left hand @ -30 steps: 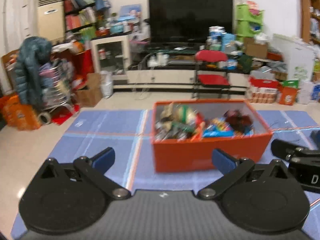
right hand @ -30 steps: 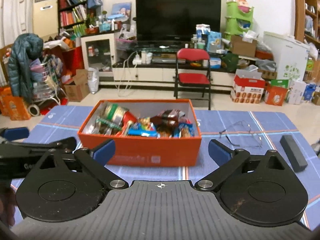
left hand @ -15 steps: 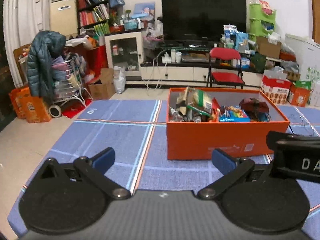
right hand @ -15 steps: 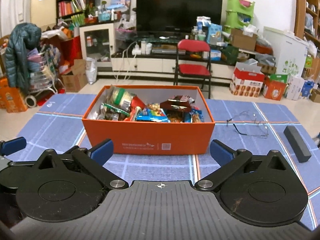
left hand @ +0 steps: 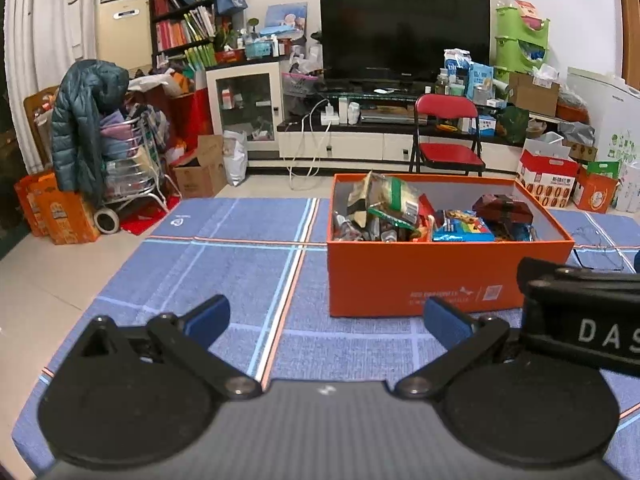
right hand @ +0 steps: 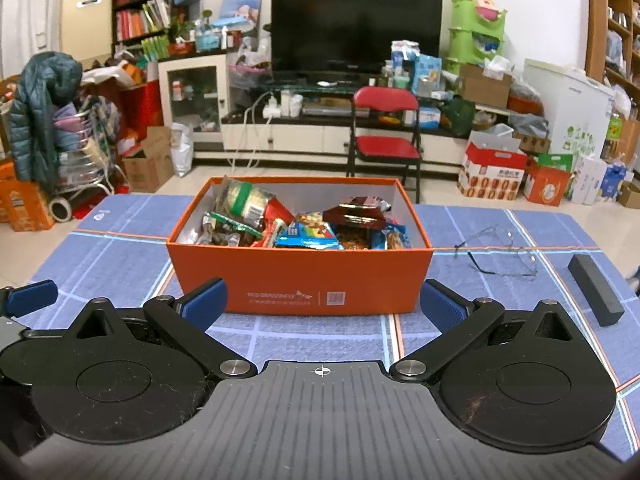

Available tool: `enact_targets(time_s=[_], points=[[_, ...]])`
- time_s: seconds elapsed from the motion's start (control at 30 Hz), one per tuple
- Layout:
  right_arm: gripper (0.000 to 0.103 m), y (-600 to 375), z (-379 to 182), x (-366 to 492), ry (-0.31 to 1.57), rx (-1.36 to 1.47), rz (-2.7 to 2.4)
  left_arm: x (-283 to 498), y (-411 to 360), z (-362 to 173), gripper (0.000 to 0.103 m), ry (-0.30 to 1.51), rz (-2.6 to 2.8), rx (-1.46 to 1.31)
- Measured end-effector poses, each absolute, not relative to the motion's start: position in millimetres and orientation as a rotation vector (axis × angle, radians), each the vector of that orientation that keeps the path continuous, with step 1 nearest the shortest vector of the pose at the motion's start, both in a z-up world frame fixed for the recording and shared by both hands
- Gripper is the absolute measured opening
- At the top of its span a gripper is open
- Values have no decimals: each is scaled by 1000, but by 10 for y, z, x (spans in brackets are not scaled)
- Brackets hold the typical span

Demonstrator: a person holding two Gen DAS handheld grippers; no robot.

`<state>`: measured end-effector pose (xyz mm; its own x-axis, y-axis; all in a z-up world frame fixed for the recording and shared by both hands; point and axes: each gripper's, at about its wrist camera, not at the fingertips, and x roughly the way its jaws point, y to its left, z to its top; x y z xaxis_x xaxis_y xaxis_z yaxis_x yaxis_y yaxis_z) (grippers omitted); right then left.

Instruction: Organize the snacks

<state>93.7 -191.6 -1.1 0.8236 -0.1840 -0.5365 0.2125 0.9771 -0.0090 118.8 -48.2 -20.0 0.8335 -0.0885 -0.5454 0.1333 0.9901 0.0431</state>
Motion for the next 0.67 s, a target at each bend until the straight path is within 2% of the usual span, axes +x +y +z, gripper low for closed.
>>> enact_targets(time_s=[0.67], points=[[95,-1871,-64,934,559,55,-198,1096,-559,-195,102,562,-204,87]])
